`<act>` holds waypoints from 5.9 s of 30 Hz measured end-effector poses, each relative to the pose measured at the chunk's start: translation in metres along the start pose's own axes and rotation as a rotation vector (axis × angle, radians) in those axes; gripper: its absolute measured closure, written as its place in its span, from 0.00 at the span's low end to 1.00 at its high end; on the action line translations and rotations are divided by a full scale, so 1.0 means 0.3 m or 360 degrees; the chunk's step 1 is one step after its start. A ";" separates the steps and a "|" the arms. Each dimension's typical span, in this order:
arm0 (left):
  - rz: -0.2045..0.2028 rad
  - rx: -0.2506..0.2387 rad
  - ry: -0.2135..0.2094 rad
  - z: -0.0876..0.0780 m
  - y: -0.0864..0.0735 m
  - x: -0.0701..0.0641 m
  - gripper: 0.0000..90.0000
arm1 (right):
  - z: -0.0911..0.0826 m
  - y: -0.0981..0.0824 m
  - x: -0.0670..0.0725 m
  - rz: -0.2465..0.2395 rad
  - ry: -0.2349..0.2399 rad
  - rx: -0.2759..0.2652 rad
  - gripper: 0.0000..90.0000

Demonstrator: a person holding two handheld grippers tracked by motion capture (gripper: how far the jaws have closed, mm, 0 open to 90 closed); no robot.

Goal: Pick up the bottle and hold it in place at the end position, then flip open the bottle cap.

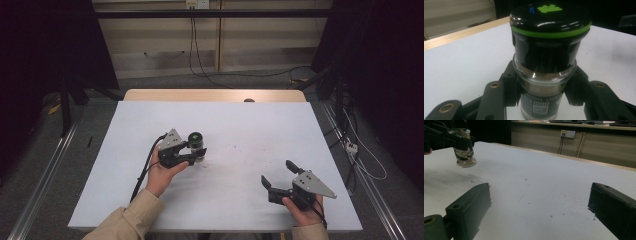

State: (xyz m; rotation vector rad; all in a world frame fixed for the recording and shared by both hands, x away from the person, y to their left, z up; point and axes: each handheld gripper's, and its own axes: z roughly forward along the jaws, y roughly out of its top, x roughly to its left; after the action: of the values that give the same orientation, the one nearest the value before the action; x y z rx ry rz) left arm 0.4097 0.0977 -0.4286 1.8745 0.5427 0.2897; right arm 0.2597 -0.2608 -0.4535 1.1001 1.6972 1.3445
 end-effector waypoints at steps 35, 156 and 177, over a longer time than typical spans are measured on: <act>0.0044 0.0024 -0.0005 0.131 0.049 0.033 0.59 | 0.004 -0.003 -0.014 0.0021 -0.0004 0.0001 0.04; 0.0134 0.0053 0.0040 0.269 -0.009 0.034 0.59 | 0.238 0.076 0.080 0.0067 0.0178 0.0220 0.06; 0.0097 0.0065 0.0040 0.266 -0.009 0.037 0.59 | 0.299 0.108 0.112 0.0059 0.0227 0.0255 0.09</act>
State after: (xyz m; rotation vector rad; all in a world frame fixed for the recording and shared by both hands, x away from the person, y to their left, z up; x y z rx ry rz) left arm 0.4543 0.0388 -0.4607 1.9317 0.5126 0.3447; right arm 0.3331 -0.1923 -0.4421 1.1533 1.9252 1.3564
